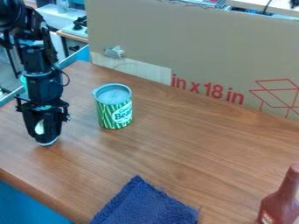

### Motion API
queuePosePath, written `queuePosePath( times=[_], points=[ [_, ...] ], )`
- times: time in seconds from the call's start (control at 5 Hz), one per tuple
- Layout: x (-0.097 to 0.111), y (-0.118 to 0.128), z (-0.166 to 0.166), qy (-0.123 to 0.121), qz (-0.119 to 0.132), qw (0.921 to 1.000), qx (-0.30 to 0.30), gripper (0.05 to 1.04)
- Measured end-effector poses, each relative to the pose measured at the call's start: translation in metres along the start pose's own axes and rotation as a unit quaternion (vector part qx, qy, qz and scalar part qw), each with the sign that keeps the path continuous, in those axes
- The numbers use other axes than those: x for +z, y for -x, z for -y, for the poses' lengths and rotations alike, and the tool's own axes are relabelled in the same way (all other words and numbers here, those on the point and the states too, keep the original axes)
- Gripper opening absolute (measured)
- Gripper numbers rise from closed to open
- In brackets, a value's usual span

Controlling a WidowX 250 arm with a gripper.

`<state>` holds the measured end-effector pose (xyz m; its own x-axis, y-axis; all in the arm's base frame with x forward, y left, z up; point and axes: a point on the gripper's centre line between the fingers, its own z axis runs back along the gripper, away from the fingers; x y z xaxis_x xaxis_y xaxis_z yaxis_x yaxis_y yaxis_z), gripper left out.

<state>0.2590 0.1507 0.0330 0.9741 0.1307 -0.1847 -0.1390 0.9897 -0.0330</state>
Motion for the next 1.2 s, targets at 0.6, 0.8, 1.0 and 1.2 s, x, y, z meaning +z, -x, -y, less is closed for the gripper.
queuePosePath(
  times=[0.6,0.8,1.0,1.2],
  points=[
    [0.018,0.008,0.002,-0.033,-0.034,0.9986,0.024,1.007],
    [0.042,0.005,0.014,-0.029,-0.011,0.9995,0.005,1.003],
    [0.084,-0.01,0.042,-0.044,0.045,0.997,-0.045,1.0],
    [0.108,-0.018,0.058,-0.048,0.073,0.9932,-0.077,1.0]
  ],
)
